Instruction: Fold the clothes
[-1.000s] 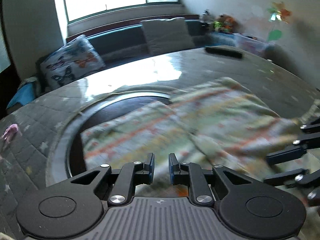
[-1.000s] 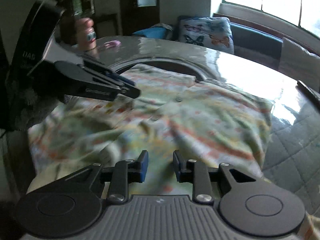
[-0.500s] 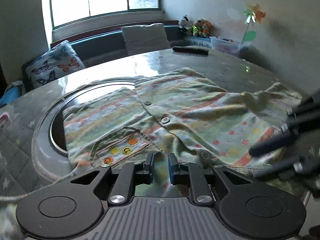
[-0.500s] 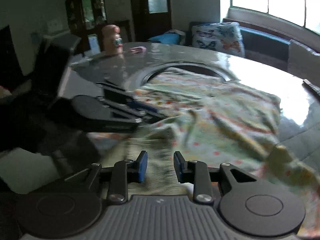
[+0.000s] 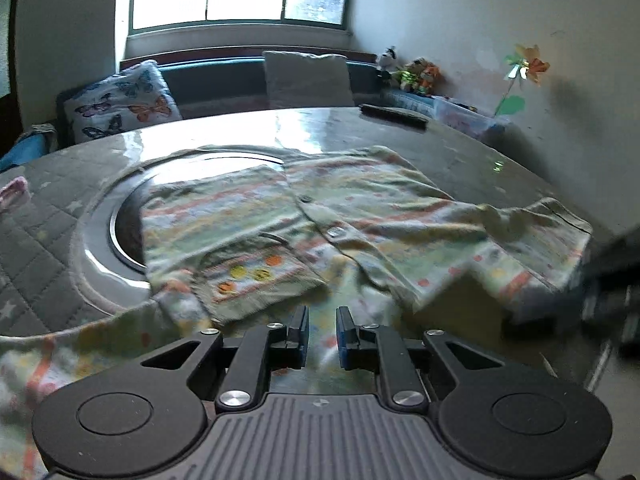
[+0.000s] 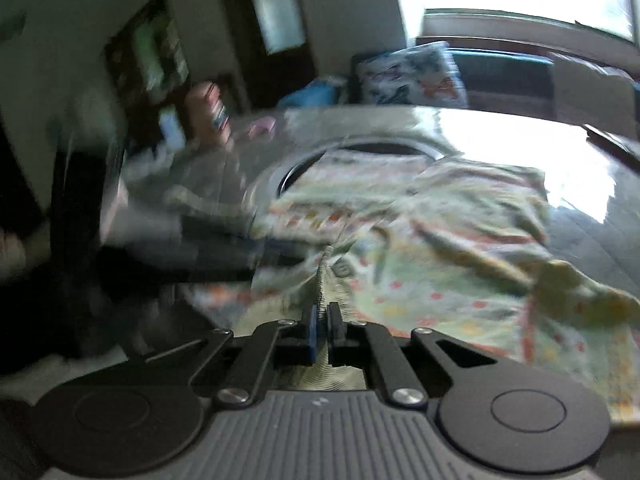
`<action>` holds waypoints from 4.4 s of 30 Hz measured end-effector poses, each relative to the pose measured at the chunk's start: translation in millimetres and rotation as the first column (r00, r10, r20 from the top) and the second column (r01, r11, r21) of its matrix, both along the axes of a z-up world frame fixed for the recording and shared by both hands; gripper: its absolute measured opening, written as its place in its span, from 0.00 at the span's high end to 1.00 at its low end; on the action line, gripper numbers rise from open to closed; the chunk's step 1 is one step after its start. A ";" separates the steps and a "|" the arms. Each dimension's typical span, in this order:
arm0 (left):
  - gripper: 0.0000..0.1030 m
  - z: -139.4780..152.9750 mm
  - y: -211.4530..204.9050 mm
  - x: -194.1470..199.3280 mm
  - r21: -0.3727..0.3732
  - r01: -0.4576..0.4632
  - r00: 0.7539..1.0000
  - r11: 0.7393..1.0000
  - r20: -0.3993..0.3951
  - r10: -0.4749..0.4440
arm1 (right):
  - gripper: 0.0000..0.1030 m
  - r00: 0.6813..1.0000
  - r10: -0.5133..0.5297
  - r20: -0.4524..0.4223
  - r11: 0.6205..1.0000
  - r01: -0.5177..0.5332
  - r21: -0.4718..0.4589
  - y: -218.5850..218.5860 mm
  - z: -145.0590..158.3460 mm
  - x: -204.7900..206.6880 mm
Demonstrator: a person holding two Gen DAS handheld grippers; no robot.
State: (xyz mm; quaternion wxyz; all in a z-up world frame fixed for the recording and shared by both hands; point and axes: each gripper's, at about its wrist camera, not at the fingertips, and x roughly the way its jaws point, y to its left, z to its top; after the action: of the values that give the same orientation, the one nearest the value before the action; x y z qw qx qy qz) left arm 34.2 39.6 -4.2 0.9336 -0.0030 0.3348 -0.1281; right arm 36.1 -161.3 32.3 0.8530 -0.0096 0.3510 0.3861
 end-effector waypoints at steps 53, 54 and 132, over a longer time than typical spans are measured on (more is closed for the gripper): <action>0.84 -6.7 -48.8 -14.3 -0.052 0.138 0.990 0.989 0.000 -0.138 | 0.84 0.963 -0.263 0.065 0.960 0.268 -0.080 -53.9 -36.2 20.7; 0.84 -6.8 -48.8 -14.6 -0.050 0.139 0.990 0.989 0.000 -0.139 | 0.84 0.958 -0.282 0.059 0.954 0.286 -0.085 -58.9 -39.3 23.3; 0.33 9.2 18.2 -42.0 -0.028 -0.094 0.992 0.995 0.078 0.096 | 0.94 0.962 -0.126 0.240 0.981 0.084 0.176 23.0 64.1 23.1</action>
State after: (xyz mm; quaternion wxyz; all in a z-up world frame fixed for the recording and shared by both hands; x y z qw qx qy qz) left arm -7.8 57.8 5.0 0.9510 -0.0254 0.2955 -0.0876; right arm 59.2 -138.4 96.4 0.9077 0.0310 0.2076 0.3634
